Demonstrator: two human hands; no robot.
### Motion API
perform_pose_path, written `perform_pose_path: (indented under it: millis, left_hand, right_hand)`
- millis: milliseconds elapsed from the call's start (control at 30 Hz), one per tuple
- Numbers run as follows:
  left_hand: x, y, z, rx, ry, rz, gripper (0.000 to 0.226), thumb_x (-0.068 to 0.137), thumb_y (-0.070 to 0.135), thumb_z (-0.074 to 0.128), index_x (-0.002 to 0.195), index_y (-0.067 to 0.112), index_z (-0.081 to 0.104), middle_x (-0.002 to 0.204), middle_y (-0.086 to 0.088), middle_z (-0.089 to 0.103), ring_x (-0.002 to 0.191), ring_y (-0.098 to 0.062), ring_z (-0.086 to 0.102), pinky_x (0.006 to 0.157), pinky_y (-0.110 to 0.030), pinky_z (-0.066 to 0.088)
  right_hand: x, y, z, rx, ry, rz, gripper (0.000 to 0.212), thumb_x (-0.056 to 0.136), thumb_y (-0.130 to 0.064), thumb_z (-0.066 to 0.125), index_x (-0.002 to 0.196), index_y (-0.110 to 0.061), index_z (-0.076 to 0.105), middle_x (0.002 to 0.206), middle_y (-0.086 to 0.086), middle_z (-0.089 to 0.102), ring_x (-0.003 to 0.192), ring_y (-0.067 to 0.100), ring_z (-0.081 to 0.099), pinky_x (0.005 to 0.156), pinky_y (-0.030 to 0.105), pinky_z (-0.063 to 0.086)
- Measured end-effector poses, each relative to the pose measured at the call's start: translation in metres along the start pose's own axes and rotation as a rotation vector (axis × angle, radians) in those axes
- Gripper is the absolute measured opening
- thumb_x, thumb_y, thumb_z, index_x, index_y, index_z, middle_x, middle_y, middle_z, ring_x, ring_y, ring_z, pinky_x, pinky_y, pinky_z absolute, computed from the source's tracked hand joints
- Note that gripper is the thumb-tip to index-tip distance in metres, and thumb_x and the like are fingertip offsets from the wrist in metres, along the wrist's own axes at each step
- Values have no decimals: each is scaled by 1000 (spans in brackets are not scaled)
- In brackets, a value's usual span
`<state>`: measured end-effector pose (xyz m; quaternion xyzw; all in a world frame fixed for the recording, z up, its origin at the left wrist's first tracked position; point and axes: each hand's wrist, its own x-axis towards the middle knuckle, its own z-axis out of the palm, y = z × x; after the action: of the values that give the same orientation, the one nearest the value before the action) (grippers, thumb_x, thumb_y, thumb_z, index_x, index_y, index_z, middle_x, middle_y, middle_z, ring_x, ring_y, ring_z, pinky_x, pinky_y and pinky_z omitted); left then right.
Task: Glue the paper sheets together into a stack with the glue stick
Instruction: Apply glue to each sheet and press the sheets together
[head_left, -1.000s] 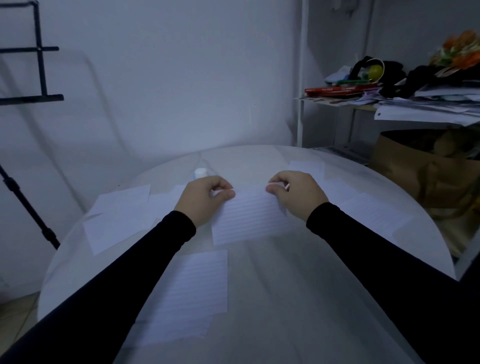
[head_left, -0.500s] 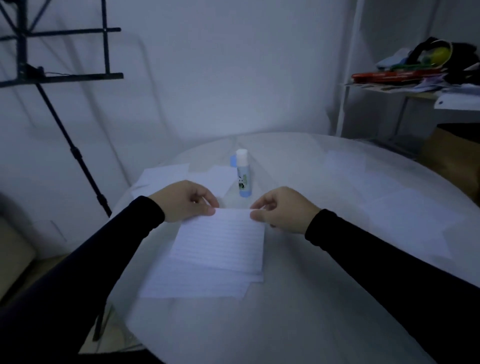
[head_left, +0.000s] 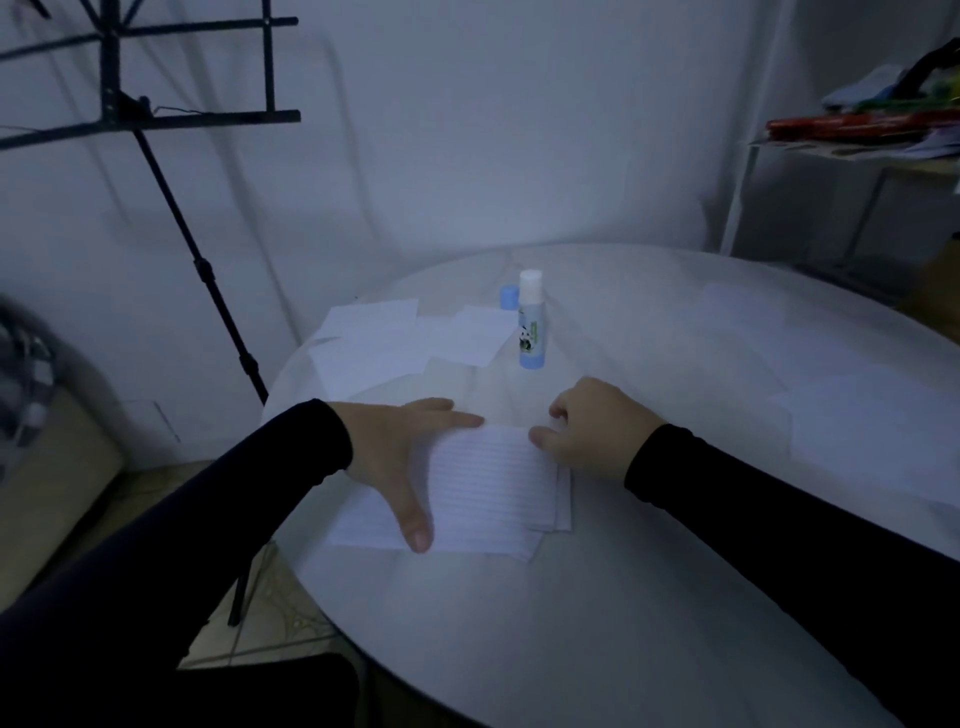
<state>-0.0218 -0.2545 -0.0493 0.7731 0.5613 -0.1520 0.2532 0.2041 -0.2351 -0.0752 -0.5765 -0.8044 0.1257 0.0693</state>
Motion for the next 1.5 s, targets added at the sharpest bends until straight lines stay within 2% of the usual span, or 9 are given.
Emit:
perform_pose_path:
  millis: [100,233,367,567,800,1033,1233,1400,1500]
  left_hand:
    - [1,2,1,-63,123,28,126,32,64,85,143,47,27,147,23,19,141,-4,15,118,-32,13]
    - [7,9,3,-60,264,83,102,52,53,88,139,45,36,141,25,32,133,-2,27,111,-24,18]
    - [9,9,2,-50,271,109,108,51,55,88,142,43,32,143,24,30,134,-1,25,110,-22,16]
    - [5,9,1,-76,188,108,111,51,39,93,143,42,31,141,28,27,132,3,22,105,-17,15]
    - [6,8,-3,-42,141,104,106,54,45,90,139,56,27,142,28,22,136,-1,16,118,-34,13]
    - [15,3,-7,-91,62,169,104,60,34,89,142,52,27,147,29,25,139,-2,21,118,-35,16]
    - [17,16,-4,-54,125,120,110,53,47,90,144,47,27,146,29,23,136,2,18,115,-25,13]
    - [20,18,-5,-3,157,104,107,48,51,90,142,38,38,140,27,25,134,-1,24,117,-28,17]
    - [20,5,-7,0,154,61,113,38,61,86,139,41,40,136,27,26,134,-3,26,118,-30,18]
  right_hand:
    - [-2,-4,0,52,-10,-11,47,89,-44,53,108,-3,64,113,12,61,104,25,57,84,27,44]
    - [-7,-6,-5,120,-13,-6,50,87,-49,56,110,-5,64,109,7,64,101,20,58,88,28,46]
    - [-12,-5,-12,90,-82,-11,85,59,-77,65,113,-12,58,109,5,58,96,17,57,89,33,49]
    - [-17,-6,-9,-84,-270,-147,123,42,-71,79,143,-35,19,134,0,32,129,21,26,107,44,36]
    - [-11,2,-26,-64,-291,-255,103,54,-58,83,140,-36,29,136,-2,36,129,19,35,109,38,34]
    - [-13,4,-20,-89,-301,-305,109,47,-62,83,136,-48,21,126,-6,39,123,17,37,104,40,40]
    - [-12,6,-21,-69,-284,-292,117,48,-64,82,143,-39,20,135,-5,35,128,15,36,108,37,36]
    - [-5,11,-19,-162,-253,-214,93,45,-75,75,116,-19,58,121,-2,44,111,17,49,98,35,45]
    - [-1,8,-9,-111,-244,-251,89,52,-75,72,120,-19,57,120,-1,40,113,17,44,100,36,42]
